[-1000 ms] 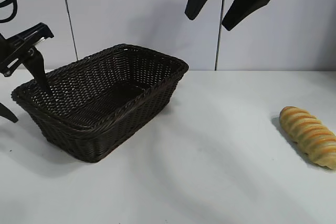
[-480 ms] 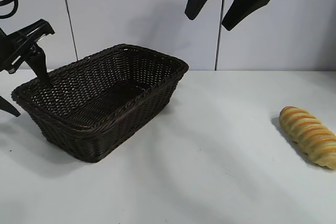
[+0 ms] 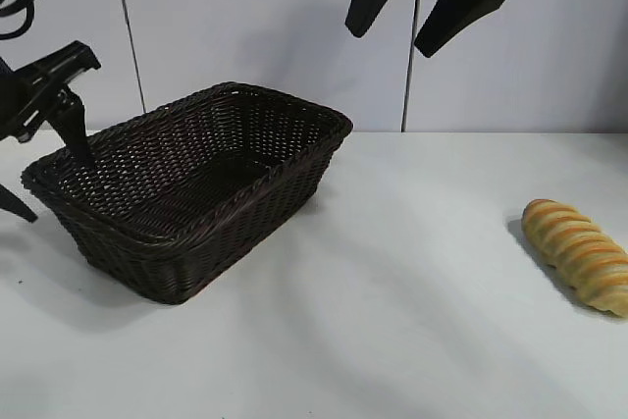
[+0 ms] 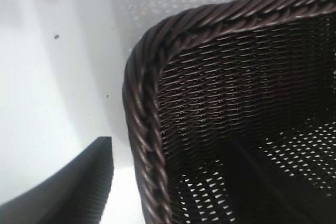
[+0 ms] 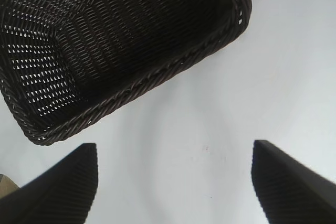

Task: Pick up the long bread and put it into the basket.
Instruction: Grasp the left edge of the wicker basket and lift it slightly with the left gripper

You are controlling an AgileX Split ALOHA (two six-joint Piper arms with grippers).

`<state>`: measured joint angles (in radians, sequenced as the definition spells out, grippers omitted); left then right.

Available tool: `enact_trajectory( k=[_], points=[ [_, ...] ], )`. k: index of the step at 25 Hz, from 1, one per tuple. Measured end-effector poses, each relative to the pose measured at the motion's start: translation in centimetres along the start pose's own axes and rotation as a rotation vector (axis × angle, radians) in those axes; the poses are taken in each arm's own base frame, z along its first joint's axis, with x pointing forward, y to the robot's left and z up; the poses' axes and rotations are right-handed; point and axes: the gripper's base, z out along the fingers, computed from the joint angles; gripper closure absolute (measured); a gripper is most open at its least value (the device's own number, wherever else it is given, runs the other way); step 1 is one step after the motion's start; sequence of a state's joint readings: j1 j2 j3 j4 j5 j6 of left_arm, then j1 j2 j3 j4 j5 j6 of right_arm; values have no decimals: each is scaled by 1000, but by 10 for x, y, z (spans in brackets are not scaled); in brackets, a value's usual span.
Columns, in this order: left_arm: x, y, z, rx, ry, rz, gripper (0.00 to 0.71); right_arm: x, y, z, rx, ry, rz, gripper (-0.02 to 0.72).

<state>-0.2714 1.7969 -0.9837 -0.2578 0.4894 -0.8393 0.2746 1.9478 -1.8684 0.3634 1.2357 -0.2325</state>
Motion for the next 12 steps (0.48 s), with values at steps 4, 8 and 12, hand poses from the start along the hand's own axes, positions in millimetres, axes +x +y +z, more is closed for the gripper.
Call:
enact_trajectory(
  k=[4,8,12],
  points=[
    [0,2,9,-16,13,-13,265,0,0,0,0,0,0,124],
    [0,1,9,-9,7,-14,283,0,0,0,0,0,0,124],
    [0,1,9,-9,8,-15,431,0,0,0,0,-1,0,124]
  ],
)
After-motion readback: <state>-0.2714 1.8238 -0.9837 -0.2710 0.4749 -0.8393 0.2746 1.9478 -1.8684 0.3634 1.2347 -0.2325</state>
